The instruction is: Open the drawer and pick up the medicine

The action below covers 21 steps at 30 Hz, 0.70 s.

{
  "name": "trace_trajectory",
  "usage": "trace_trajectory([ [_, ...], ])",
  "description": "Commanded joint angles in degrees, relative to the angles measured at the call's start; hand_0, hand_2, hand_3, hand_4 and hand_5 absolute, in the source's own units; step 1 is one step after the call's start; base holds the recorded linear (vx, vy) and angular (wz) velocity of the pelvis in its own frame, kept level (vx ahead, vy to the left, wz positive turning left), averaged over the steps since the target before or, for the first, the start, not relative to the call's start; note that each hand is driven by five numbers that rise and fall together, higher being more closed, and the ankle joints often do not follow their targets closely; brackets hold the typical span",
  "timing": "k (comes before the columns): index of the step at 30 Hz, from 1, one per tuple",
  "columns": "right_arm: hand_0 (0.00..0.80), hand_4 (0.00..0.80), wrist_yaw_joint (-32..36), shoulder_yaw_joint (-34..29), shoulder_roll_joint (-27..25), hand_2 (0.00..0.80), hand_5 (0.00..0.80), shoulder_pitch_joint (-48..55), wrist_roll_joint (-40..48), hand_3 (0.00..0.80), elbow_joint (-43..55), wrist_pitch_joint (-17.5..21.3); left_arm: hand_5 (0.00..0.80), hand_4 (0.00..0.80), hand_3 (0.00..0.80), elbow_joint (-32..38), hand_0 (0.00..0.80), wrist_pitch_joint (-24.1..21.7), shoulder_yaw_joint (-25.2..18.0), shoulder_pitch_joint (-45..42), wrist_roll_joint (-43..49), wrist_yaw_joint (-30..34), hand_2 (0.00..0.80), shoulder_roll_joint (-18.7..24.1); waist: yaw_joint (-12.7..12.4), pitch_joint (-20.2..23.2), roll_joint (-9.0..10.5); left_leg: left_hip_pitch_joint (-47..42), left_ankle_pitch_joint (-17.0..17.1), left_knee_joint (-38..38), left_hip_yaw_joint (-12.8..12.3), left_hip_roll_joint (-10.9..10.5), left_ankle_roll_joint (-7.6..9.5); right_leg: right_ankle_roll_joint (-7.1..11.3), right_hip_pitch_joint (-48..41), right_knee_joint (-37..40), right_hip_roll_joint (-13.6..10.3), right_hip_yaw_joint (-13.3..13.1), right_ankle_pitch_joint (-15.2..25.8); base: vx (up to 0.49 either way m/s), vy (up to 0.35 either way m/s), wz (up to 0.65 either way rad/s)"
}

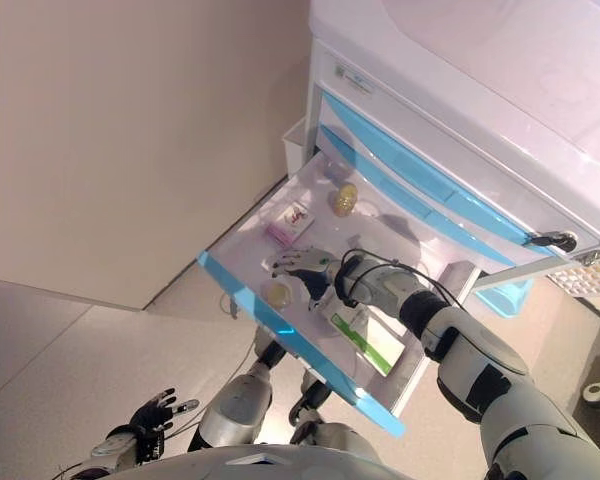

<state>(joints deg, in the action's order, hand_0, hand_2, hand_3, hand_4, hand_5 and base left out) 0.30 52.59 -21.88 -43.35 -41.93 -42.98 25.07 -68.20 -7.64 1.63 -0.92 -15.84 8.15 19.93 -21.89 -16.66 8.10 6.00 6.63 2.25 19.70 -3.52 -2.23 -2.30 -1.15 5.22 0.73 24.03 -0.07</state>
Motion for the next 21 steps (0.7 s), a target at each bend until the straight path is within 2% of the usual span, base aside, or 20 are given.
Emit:
trace_trajectory([
  [1, 0.000, 0.000, -2.37, 0.91, 3.07, 0.000, 0.000, 0.19, 0.20, 0.000, 0.50, 0.29, 0.000, 0.000, 0.000, -1.61, 0.000, -0.71, 2.79, -0.63, 0.40, 0.28, 0.000, 0.23, -0.56, 2.02, -0.48, 1.36, -1.85, 2.15, -0.43, -2.02, 0.17, 2.62, -0.51, -4.94, 0.07, -3.90, -4.05, 0.000, 0.000, 0.00],
  [8, 0.000, 0.000, -2.77, 0.72, 4.22, 0.000, 0.000, 0.49, 0.14, 0.000, 0.47, -0.51, 0.000, 0.000, 0.000, -1.19, 0.000, -0.67, 3.55, -0.40, -0.36, 0.33, 0.000, -0.05, -0.33, 1.66, -1.11, 1.58, -1.86, 2.22, -0.46, -2.05, 0.29, 2.73, 0.02, -4.96, 0.00, -3.97, -3.87, 0.000, 0.000, 0.00],
  [21, 0.000, 0.000, -4.13, 0.20, 5.17, 0.000, 0.000, 0.96, 0.64, 0.000, 0.34, -1.02, 0.000, 0.000, 0.000, -1.39, 0.000, -0.93, 3.96, -0.06, -0.67, 0.56, 0.000, -0.10, 0.16, 1.81, -0.82, 2.08, -1.51, 2.53, -0.68, -1.85, 0.35, 2.98, 0.57, -4.33, 0.19, -3.74, -3.18, 0.000, 0.000, 0.00],
])
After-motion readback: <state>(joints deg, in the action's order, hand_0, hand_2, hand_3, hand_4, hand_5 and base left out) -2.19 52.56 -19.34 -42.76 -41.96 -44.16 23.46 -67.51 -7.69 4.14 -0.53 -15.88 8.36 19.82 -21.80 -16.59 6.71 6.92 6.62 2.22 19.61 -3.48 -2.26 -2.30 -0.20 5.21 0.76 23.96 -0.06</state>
